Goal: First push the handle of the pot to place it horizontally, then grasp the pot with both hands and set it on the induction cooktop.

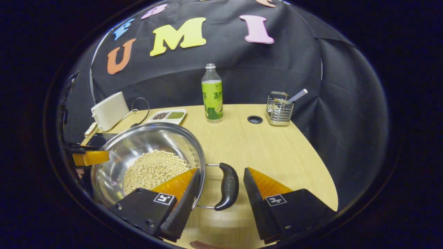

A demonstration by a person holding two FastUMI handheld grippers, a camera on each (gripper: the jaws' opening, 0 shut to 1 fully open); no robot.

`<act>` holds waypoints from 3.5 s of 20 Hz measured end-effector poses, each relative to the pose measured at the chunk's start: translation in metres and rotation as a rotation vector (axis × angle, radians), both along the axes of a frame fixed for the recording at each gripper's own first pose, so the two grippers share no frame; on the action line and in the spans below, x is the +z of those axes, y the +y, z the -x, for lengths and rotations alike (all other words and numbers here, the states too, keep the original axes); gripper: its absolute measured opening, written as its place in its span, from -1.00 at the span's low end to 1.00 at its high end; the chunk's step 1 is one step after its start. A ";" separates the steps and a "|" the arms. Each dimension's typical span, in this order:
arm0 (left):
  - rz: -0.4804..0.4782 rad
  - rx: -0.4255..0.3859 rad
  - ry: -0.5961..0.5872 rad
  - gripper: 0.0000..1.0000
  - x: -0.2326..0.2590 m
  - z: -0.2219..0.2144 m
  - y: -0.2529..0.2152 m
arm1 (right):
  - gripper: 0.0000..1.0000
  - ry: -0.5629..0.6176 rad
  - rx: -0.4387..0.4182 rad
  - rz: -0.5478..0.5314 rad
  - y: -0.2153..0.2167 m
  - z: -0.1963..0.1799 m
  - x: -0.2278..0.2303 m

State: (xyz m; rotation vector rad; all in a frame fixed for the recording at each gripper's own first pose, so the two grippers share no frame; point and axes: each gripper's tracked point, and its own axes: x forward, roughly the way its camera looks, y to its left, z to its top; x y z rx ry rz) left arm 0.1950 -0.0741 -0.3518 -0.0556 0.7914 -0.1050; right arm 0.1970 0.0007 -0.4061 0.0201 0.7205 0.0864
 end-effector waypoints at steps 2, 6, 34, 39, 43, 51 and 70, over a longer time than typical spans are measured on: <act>-0.003 -0.002 0.004 0.82 -0.002 -0.001 -0.003 | 0.62 0.004 0.002 -0.009 0.001 0.001 -0.002; -0.061 0.000 0.015 0.69 -0.005 -0.001 0.001 | 0.52 0.022 0.013 -0.042 0.009 0.004 -0.003; -0.004 -0.037 -0.073 0.09 0.022 -0.007 -0.005 | 0.27 0.136 -0.045 0.002 0.005 0.044 0.085; -0.018 -0.031 -0.137 0.07 0.046 -0.014 0.006 | 0.24 0.122 -0.006 -0.026 0.031 0.040 0.135; -0.029 -0.030 -0.177 0.07 0.069 -0.018 0.021 | 0.26 0.083 0.018 -0.001 0.049 0.035 0.174; -0.047 0.011 -0.250 0.07 0.100 -0.024 0.056 | 0.22 0.032 0.054 -0.017 0.104 0.027 0.224; -0.079 0.135 -0.167 0.07 0.060 -0.013 0.184 | 0.22 0.134 0.154 -0.057 0.252 0.009 0.172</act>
